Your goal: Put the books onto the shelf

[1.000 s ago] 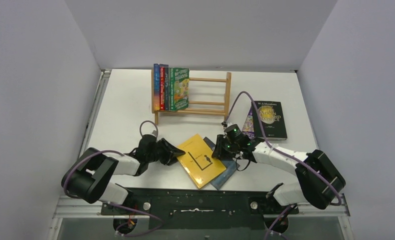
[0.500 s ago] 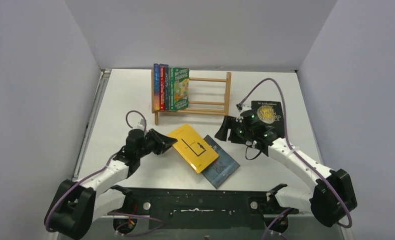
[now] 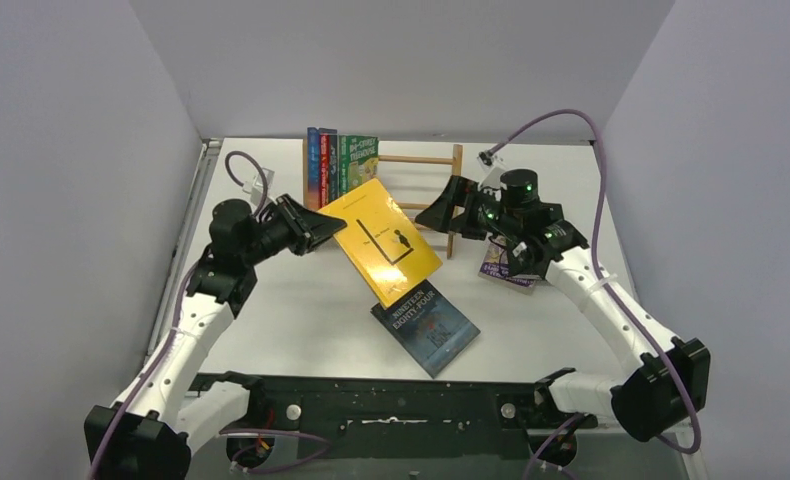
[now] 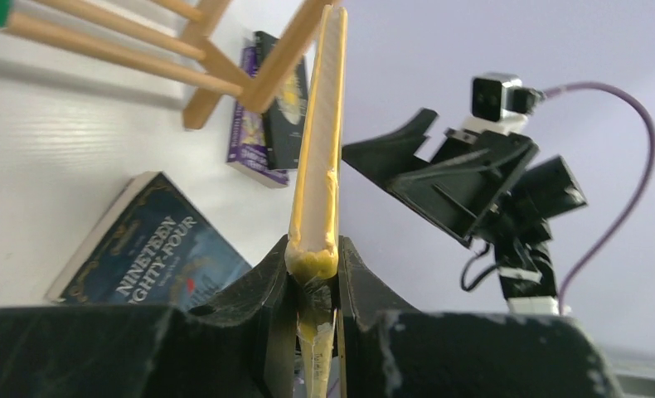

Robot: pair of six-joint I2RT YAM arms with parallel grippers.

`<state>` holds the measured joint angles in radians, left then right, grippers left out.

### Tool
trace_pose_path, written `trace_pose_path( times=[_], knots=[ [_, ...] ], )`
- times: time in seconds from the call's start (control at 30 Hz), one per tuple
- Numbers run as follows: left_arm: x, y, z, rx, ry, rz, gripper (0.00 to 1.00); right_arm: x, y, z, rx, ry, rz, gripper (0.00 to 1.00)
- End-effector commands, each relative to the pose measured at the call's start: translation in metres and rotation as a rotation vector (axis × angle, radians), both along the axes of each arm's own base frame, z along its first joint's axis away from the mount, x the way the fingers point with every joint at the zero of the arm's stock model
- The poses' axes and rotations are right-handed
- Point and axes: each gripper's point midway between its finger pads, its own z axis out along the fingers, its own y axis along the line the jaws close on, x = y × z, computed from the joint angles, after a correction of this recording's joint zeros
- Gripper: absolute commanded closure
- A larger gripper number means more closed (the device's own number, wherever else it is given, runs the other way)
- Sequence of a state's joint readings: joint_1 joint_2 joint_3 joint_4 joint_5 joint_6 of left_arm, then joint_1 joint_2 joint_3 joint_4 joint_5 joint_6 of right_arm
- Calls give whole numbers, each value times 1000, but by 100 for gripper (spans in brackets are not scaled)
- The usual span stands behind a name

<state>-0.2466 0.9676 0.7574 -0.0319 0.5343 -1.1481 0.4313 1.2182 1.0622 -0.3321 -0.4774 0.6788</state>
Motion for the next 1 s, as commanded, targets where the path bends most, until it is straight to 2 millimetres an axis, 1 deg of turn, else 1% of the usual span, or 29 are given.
trace_pose_path(
  times=[0.0, 0.1, 0.23, 0.3, 0.37, 0.43, 0.5, 0.57, 0.67, 0.7, 0.8, 0.87, 0.97],
  knots=[
    [-8, -13, 89, -124, -158, -121, 100, 16, 21, 52, 130, -85, 63, 6],
    [-5, -13, 118, -198, -163, -125, 100, 24, 26, 70, 184, -81, 72, 6],
    [-1, -14, 152, -275, -178, -135, 100, 24, 37, 96, 320, -56, 115, 6],
    [4, -15, 162, -284, -185, -135, 100, 22, 44, 115, 417, -58, 147, 6],
    [7, -15, 171, -292, -198, -130, 100, 19, 51, 130, 516, -33, 176, 11],
    [12, -15, 176, -296, -211, -124, 100, 18, 54, 145, 610, -15, 194, 19],
    [17, -15, 174, -294, -201, -117, 100, 17, 56, 161, 695, -24, 213, 31],
    [22, -16, 171, -293, -190, -113, 100, 16, 56, 175, 740, -41, 231, 46],
    [27, -17, 169, -293, -182, -111, 100, 17, 55, 183, 760, -54, 236, 68],
    [29, -17, 169, -291, -180, -110, 96, 18, 55, 184, 760, -59, 230, 76],
    [31, -17, 165, -287, -167, -105, 74, 22, 51, 186, 766, -76, 203, 91],
    [33, -18, 162, -285, -157, -100, 63, 26, 50, 188, 770, -90, 181, 96],
    [32, -21, 157, -289, -142, -99, 54, 31, 47, 191, 778, -107, 149, 99]
  ],
)
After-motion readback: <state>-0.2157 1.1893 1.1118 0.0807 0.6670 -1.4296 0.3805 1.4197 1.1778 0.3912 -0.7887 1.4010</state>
